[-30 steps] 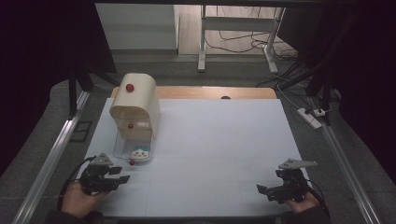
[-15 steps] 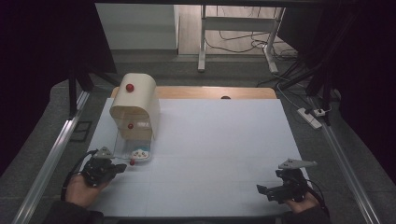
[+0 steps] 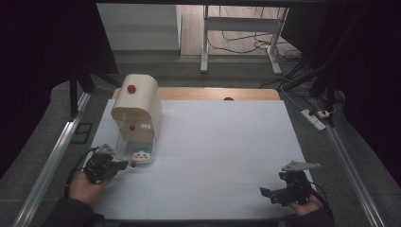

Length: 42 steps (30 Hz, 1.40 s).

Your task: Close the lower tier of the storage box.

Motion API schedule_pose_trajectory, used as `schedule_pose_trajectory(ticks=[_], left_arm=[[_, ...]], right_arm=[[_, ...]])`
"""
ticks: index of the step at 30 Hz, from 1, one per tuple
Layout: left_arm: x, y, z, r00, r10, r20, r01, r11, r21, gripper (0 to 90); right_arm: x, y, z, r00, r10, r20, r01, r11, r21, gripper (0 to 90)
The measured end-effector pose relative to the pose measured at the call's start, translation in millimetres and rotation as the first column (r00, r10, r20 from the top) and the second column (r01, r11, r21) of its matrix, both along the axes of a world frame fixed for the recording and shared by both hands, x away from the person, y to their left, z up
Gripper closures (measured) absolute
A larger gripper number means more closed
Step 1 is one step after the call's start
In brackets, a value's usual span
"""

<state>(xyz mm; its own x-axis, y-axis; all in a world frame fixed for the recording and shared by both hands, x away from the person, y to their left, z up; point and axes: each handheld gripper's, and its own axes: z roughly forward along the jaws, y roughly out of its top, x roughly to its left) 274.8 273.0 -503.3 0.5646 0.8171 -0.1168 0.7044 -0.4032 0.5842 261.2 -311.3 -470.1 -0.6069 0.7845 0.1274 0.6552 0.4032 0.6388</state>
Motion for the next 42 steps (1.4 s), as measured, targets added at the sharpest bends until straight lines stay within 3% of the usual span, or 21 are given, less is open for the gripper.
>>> schedule_pose_trajectory(ticks=[7,16,29,42], left_arm=[[5.5,2.4,5.2,0.9987,0.027,0.044,-0.025,0.999,-0.036,88.3],[16.4,0.1,5.1,0.9985,0.025,0.049,-0.023,0.9992,-0.032,88.3],[30.7,-0.7,6.2,0.9964,0.061,0.059,-0.058,0.997,-0.051,88.2],[43.1,-4.0,5.3,0.9952,0.072,0.066,-0.07,0.997,-0.032,88.2]], right_arm=[[0.2,0.2,0.1,1.0,0.002,-0.003,-0.002,1.0,-0.008,0.0],[0.4,0.1,0.0,1.0,0.002,-0.005,-0.002,1.0,-0.009,0.0],[0.4,-0.2,-0.1,1.0,-0.006,-0.005,0.006,1.0,-0.001,0.0],[-0.4,0.2,0.3,0.9999,-0.011,0.011,0.011,1.0,-0.014,0.0]])
